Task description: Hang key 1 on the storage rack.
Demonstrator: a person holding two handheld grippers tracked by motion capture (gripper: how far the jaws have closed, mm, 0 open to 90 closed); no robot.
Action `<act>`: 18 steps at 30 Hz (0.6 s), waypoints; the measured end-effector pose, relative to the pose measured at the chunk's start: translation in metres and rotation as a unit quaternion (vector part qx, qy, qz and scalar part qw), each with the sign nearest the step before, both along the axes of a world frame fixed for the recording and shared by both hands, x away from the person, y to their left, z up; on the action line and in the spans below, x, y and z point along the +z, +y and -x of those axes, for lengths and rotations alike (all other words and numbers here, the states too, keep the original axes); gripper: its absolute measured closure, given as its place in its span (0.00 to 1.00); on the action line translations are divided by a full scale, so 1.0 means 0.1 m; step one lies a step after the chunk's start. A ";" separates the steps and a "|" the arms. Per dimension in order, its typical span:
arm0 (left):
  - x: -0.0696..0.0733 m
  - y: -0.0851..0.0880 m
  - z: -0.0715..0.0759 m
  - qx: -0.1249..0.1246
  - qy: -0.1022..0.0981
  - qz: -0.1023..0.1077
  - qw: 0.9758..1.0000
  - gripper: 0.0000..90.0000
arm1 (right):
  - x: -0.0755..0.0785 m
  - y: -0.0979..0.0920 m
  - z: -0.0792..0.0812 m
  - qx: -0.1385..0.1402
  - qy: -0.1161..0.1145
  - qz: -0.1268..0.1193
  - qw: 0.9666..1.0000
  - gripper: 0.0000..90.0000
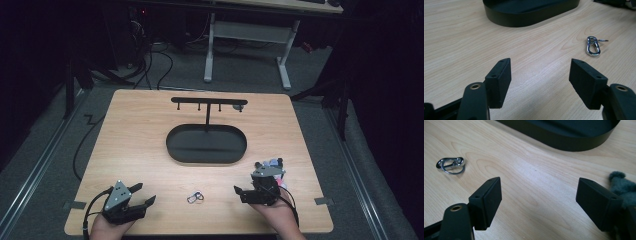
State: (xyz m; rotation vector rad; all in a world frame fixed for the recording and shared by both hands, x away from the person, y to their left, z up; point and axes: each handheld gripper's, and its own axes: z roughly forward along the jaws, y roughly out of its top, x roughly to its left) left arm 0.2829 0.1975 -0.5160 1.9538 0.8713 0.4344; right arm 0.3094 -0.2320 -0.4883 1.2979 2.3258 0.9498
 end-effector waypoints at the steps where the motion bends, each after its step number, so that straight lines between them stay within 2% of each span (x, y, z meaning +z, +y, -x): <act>1: 0.00 -0.01 0.00 -0.001 0.001 0.000 1.000 0.39 | -0.01 0.02 -0.01 0.005 0.008 0.006 1.000 0.24; 4: -0.01 -0.02 0.01 -0.004 0.003 -0.003 1.000 0.39 | -0.02 0.03 -0.02 0.010 0.019 0.012 1.000 0.24; 5: -0.03 -0.03 0.01 -0.006 0.005 -0.006 1.000 0.39 | -0.03 0.06 -0.04 0.021 0.034 0.023 0.999 0.25; 7: -0.03 -0.04 0.01 -0.008 0.005 -0.008 1.000 0.39 | -0.03 0.06 -0.04 0.023 0.040 0.025 0.999 0.25; 8: -0.03 -0.05 0.01 -0.009 0.004 -0.011 1.000 0.39 | -0.03 0.08 -0.05 0.028 0.057 0.031 0.997 0.25; 10: -0.03 -0.05 0.02 -0.010 0.004 -0.010 1.000 0.39 | -0.02 0.08 -0.06 0.033 0.062 0.033 0.997 0.25; 11: -0.02 -0.06 0.02 -0.012 0.004 -0.010 1.000 0.39 | 0.00 0.08 -0.08 0.036 0.081 0.040 0.995 0.25; 14: -0.02 -0.05 0.02 -0.012 0.004 -0.009 1.000 0.39 | 0.04 0.07 -0.10 0.037 0.101 0.044 0.993 0.25; 18: -0.03 -0.05 0.02 -0.012 0.004 -0.009 1.000 0.39 | 0.09 0.06 -0.12 0.045 0.113 0.056 0.991 0.26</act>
